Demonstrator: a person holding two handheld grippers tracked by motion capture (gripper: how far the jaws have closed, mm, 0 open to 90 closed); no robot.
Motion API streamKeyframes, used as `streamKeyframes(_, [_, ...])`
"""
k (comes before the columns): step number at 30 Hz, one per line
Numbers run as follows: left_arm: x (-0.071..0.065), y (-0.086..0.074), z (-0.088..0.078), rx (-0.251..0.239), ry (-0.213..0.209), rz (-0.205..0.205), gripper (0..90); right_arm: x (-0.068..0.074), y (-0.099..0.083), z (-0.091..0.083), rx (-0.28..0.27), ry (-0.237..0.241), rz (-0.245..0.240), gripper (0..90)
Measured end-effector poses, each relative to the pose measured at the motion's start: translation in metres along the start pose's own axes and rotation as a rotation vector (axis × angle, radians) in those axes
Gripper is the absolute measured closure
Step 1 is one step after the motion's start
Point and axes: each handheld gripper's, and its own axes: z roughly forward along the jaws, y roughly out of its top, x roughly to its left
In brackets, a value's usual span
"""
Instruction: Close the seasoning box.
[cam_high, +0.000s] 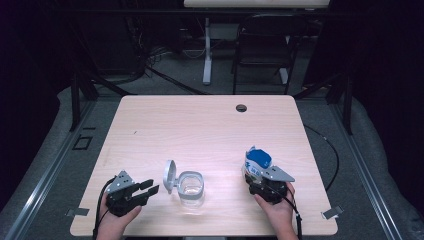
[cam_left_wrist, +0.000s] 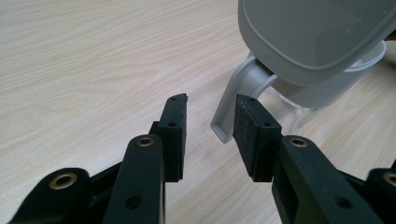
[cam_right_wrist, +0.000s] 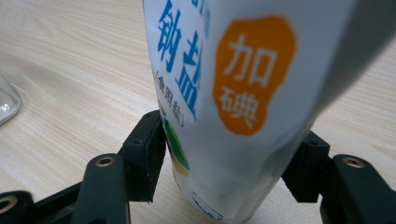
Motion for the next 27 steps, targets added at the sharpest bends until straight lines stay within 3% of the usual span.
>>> streamKeyframes(7, [0.0021,-0.0014,-0.0029,0.005,0.003,-0.001,65.3,0.0007,-0.0069,0.0045,-0.025,-0.003,0.023,39.0])
streamKeyframes(27, [0.0041,-0.0018,-0.0049,-0.001,0.007,-0.011,65.2,-0.0017,-0.0075,0.0108,-0.006,-0.004,0.033,39.7])
